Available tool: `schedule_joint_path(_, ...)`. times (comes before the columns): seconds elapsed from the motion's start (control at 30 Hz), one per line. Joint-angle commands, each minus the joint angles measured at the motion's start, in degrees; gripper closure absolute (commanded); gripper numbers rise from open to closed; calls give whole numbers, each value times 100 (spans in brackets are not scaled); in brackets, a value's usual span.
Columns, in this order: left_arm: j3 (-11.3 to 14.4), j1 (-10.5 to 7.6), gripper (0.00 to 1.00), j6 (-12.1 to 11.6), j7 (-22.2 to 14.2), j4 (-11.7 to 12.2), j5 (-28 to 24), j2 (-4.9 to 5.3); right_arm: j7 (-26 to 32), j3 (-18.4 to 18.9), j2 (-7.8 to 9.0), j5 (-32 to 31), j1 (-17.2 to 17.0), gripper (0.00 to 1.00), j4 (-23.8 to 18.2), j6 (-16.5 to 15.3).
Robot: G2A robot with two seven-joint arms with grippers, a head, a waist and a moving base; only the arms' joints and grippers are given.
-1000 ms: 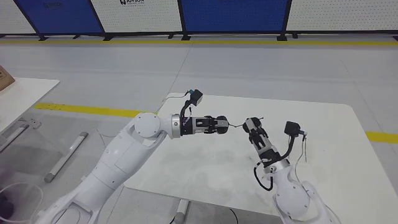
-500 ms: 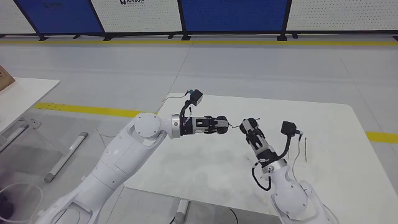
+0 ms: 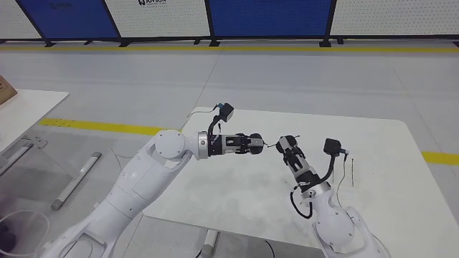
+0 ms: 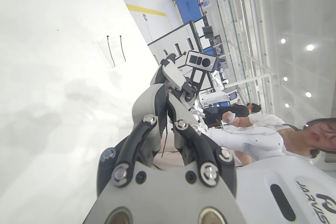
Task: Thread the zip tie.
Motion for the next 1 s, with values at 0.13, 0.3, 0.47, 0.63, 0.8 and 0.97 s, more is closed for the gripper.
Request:
schedule_joint_path(0.13, 0, 0, 100, 0, 0, 0, 0, 0, 19, 43, -10, -6, -27, 88, -35, 0)
schedule_joint_path(0.3, 0, 0, 100, 0, 0, 0, 0, 0, 36, 81, -12, -60, -98, 85, -110, 23)
schedule_joint_path(0.47, 0, 0, 100, 0, 0, 0, 0, 0, 129, 96, 1, -230, -233, 69, -182, 62)
schedule_joint_path(0.63, 0, 0, 100, 0, 0, 0, 0, 0, 148, 122, 12, -417, -327, 68, -261, 59)
schedule_joint_path(0.8, 0, 0, 100, 0, 0, 0, 0, 0, 142, 117, 11, -532, -378, 80, -318, 24)
schedule_joint_path(0.97, 0, 0, 100, 0, 0, 0, 0, 0, 121, 135, 9, -544, -445, 97, -347, -40)
